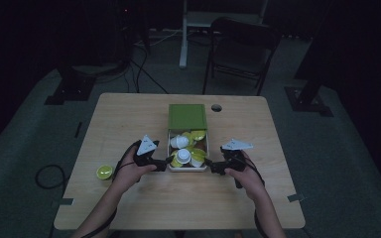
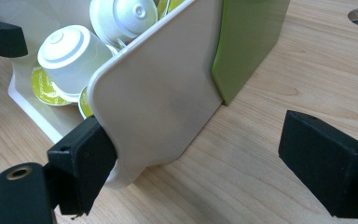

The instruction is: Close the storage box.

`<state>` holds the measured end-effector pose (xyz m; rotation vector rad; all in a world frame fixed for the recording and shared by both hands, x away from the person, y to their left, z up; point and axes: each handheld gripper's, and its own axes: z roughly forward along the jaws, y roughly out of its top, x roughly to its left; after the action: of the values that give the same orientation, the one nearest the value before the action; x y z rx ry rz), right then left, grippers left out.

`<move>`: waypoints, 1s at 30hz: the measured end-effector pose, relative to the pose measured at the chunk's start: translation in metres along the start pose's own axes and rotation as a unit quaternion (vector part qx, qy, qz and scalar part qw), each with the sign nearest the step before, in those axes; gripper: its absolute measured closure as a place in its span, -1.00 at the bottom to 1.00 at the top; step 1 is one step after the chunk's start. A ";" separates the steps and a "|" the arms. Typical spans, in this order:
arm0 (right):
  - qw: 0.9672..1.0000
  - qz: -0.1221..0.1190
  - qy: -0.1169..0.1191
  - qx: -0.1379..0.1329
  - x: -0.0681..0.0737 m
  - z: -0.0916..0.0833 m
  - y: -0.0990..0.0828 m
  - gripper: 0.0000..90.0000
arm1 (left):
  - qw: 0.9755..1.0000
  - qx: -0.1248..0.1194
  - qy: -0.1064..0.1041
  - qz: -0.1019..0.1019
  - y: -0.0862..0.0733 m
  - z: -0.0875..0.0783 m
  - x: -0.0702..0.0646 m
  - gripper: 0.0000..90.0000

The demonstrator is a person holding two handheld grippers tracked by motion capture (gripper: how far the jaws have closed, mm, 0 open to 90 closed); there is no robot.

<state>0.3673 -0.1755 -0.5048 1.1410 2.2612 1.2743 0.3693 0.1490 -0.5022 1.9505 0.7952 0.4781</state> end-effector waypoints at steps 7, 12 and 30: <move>1.000 0.005 0.000 0.002 -0.002 0.002 0.001 -0.73 | 1.000 0.001 -0.001 -0.003 0.001 0.002 0.003 -0.68; 1.000 0.003 -0.001 0.003 -0.002 0.005 0.003 -0.73 | 1.000 0.002 0.003 -0.003 0.002 0.004 0.007 -0.68; 1.000 0.000 -0.008 0.007 -0.009 0.013 0.010 -0.75 | 1.000 0.003 0.011 -0.007 0.006 0.011 0.013 -0.68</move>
<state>0.3859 -0.1723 -0.5045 1.1515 2.2626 1.2456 0.3875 0.1496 -0.5024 1.9479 0.8243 0.4907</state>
